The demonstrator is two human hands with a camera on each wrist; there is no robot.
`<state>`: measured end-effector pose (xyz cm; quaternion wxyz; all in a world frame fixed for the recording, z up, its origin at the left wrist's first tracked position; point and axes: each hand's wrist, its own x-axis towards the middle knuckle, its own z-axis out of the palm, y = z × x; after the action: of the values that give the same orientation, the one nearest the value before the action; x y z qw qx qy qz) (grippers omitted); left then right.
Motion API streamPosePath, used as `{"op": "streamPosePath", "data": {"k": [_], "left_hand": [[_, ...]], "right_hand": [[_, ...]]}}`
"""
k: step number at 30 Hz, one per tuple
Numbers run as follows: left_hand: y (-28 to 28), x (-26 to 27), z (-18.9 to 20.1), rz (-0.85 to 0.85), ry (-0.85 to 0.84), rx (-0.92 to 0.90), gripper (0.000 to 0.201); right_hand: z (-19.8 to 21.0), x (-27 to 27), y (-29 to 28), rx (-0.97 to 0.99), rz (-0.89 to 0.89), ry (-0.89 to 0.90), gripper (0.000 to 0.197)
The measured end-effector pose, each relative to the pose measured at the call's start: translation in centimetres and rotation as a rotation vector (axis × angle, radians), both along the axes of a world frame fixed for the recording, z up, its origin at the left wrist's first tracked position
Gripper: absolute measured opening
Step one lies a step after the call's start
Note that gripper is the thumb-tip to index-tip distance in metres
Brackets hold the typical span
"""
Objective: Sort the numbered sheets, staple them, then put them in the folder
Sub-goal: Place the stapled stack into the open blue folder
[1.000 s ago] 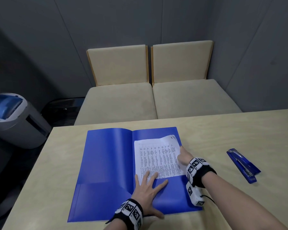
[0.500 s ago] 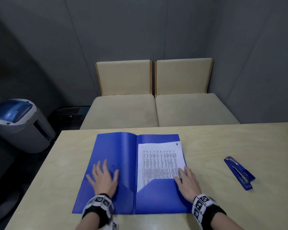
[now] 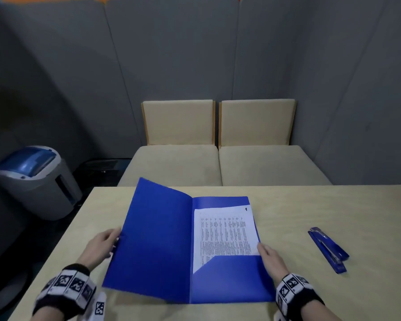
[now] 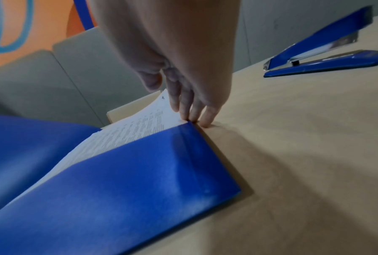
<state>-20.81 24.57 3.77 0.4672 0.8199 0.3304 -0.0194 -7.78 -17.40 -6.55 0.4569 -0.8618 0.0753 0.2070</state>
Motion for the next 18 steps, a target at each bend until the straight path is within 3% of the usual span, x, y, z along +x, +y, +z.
{"op": "streamPosePath", "data": {"k": [3, 6, 10, 14, 18], "left_hand": [[-4.5, 0.7, 5.8, -0.24, -0.152, -0.001, 0.036], [-10.9, 2.4, 7.1, -0.445, -0.275, -0.087, 0.033], [-19.1, 5.4, 1.0, -0.643, -0.269, -0.057, 0.024], [-22.8, 6.6, -6.2, -0.753, 0.0, 0.283, 0.045], [-23.0, 6.5, -9.2, -0.893, 0.113, 0.454, 0.039]], "right_hand": [[-0.3, 0.9, -0.7, 0.121, -0.069, 0.058, 0.029], [-0.5, 1.0, -0.9, 0.332, -0.156, 0.135, 0.03], [2.0, -0.4, -0.9, 0.504, -0.305, 0.24, 0.029], [1.6, -1.3, -2.8, 0.554, -0.384, 0.278, 0.041], [1.0, -1.8, -3.7, 0.474, -0.267, 0.323, 0.056]]}}
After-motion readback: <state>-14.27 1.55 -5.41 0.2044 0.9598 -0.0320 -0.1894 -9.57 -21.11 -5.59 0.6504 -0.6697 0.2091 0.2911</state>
